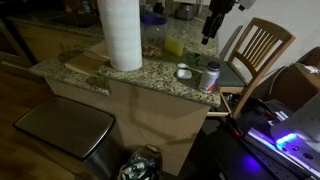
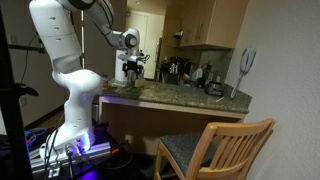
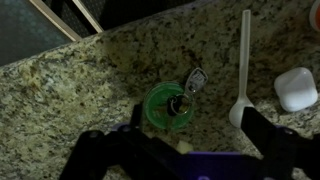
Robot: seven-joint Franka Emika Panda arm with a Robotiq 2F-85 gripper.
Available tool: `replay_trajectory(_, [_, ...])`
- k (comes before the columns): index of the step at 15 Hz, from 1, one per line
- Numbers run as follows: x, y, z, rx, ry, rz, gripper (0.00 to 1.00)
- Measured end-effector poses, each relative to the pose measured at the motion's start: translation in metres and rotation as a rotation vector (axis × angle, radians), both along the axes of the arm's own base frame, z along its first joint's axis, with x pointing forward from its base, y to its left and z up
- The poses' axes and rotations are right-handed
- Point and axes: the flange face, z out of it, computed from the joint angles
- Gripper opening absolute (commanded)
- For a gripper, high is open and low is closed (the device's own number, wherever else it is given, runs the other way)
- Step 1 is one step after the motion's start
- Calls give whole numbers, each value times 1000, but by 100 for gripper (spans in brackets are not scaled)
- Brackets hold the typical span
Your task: Move the keys backwards
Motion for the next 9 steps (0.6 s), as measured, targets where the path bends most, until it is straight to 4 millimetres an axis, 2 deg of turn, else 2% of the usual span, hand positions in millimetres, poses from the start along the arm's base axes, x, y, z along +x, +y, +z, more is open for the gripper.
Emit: replay_trajectory(9, [-4,5,-2,60,45,-54,100])
